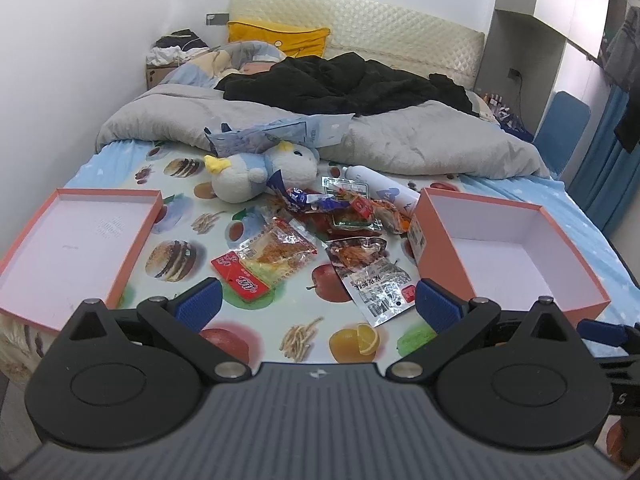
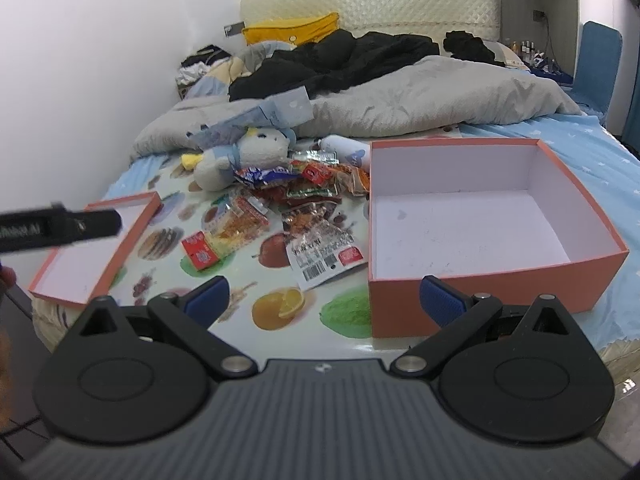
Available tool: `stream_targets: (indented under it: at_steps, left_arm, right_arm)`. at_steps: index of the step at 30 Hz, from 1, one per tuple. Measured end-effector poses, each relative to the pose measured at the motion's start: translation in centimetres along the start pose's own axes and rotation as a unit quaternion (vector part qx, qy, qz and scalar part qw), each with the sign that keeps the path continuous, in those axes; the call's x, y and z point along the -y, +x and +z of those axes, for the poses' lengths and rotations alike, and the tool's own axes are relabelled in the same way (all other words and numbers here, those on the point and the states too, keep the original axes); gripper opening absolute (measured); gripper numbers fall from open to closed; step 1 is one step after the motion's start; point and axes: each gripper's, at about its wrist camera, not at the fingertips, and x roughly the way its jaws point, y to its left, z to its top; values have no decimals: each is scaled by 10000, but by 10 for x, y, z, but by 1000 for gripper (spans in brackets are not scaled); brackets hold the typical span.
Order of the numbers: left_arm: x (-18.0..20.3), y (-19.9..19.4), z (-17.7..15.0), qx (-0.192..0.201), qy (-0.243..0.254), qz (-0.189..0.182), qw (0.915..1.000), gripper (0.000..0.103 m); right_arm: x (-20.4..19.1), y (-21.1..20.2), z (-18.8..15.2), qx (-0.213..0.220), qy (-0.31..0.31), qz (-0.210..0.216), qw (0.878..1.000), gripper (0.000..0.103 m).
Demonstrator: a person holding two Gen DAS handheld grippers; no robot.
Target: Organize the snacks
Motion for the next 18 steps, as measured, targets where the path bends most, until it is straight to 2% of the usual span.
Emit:
stream_targets:
  at_steps: [18]
  left_arm:
    - [5, 7, -6, -96, 128, -54, 9999, 103]
  right_arm:
    - [5, 3, -3, -30, 143, -13, 9999, 103]
